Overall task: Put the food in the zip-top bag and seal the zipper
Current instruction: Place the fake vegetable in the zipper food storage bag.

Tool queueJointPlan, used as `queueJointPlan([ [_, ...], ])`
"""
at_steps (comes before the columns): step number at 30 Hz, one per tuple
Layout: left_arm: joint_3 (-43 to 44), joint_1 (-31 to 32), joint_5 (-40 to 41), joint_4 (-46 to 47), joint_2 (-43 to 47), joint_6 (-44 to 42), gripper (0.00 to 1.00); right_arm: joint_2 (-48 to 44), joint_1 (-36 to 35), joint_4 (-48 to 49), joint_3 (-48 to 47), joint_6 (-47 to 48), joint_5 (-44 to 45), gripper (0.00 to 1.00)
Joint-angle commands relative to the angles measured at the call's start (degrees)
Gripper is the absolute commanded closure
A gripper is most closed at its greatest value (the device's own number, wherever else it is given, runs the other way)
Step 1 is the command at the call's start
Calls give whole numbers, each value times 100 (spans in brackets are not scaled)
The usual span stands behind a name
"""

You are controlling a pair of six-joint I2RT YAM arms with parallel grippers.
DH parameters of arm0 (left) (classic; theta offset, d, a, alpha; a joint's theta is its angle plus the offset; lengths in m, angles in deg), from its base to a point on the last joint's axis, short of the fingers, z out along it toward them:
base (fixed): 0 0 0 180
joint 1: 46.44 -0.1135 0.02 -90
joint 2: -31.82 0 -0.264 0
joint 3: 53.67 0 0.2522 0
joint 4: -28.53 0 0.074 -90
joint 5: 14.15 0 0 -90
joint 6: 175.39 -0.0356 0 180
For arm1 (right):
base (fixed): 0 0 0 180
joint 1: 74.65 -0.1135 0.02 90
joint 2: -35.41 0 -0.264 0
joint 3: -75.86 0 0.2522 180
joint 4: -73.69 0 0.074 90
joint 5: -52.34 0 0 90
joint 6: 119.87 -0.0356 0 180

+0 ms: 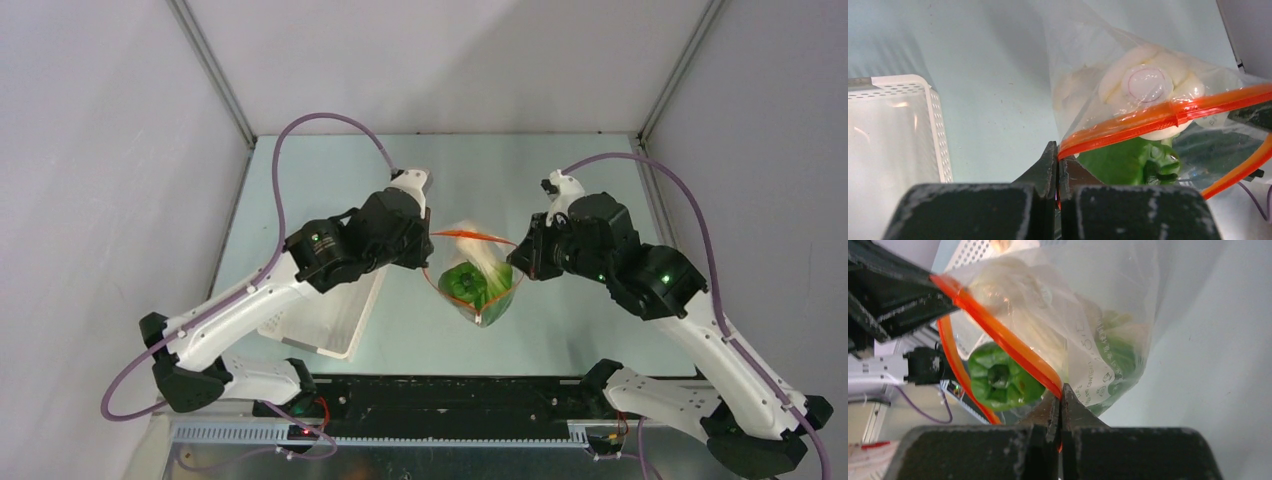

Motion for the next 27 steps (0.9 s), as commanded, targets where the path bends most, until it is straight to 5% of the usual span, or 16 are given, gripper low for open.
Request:
queueJointPlan([
  [1,197,-168,-100,36,37,-240,100,27,72,-383,-201,470,-852,100],
  [9,213,-56,-1428,902,-113,-360,100,544,-214,661,-81,-10,-774,100],
  [18,-221,-108,-791,749,130,-249,87,425,-71,487,70,-216,-164,100],
  [27,-464,-347,-1168,1047,94,-217,92,468,75,557,135,-198,-256,100],
])
